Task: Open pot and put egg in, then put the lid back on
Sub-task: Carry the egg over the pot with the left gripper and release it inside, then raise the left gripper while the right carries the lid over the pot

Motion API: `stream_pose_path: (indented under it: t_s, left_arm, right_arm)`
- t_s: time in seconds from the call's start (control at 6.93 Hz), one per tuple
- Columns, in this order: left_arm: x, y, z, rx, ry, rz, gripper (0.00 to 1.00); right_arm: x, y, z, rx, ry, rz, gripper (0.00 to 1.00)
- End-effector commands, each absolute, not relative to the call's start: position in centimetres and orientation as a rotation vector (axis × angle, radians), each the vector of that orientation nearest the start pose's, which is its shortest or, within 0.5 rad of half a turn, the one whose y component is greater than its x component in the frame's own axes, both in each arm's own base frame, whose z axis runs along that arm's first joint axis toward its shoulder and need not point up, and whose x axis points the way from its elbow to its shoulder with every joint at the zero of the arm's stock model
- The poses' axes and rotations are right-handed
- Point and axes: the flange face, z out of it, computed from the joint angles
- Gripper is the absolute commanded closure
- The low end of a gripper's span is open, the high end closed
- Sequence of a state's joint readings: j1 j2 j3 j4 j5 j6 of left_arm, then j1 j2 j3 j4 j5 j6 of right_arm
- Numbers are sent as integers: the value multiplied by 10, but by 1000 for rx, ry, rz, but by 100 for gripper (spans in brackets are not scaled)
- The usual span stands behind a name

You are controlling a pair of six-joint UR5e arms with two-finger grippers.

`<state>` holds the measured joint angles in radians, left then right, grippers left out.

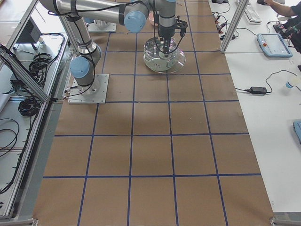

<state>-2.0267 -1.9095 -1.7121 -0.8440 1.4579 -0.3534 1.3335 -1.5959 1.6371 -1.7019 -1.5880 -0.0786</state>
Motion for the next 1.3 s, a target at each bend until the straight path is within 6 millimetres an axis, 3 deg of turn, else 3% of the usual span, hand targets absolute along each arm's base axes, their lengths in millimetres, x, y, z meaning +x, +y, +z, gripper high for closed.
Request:
stream_pose_path:
  t_s: [0.0,0.14,0.29,0.43,0.72,0.87,1.15]
  left_arm:
    - [-414,-490,291,209,3315,-275,33]
    - [-414,-489,293,217,3316,-283,10]
    - [-409,-495,319,246,3318,-364,1]
    - [-374,-513,364,195,3302,-428,0]
    - [-260,-529,437,34,3264,-293,0]
    - [-208,-520,462,-70,3245,-211,0]
    - [-137,-478,498,-199,3169,-17,0]
  right_arm:
    - [12,-507,480,252,3164,-134,66]
    - [12,-507,479,252,3162,-132,66]
    - [12,-507,479,252,3161,-132,66]
    - [13,-507,480,251,3158,-138,66]
    - [21,-506,483,257,3147,-147,67]
    - [41,-506,483,295,3098,-155,67]
    - [112,-501,472,295,3075,-111,68]
